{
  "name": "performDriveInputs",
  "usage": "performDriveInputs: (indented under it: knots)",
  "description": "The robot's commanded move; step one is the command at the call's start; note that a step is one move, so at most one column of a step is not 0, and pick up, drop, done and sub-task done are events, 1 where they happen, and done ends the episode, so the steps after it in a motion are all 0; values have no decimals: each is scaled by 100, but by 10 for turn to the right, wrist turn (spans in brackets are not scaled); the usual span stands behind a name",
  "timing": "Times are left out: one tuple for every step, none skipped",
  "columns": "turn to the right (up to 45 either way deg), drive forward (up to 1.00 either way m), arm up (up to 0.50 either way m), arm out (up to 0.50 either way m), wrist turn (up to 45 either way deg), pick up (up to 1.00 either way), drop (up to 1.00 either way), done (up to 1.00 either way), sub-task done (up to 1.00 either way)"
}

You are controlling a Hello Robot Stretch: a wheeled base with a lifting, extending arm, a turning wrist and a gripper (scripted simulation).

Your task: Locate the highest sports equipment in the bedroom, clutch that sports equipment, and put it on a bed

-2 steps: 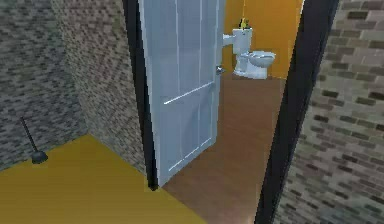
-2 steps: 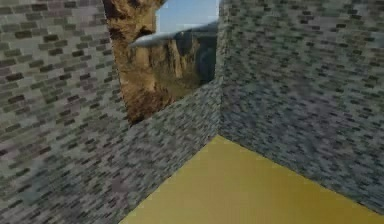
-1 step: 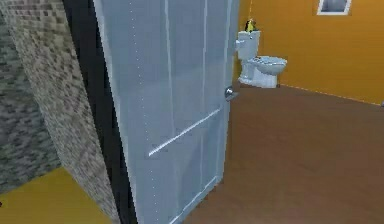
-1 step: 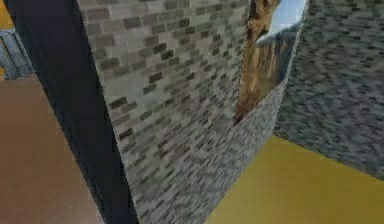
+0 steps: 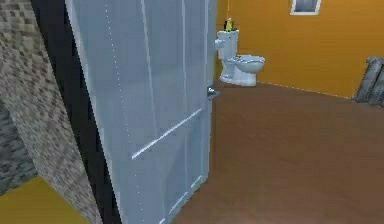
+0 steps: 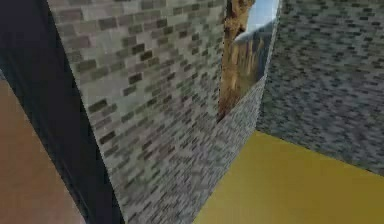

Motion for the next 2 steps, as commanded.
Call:
performDriveInputs:
  knots:
    - [0,65,0,0,0,0,0,0,0]
    - [330,0,0,0,0,0,0,0,0]
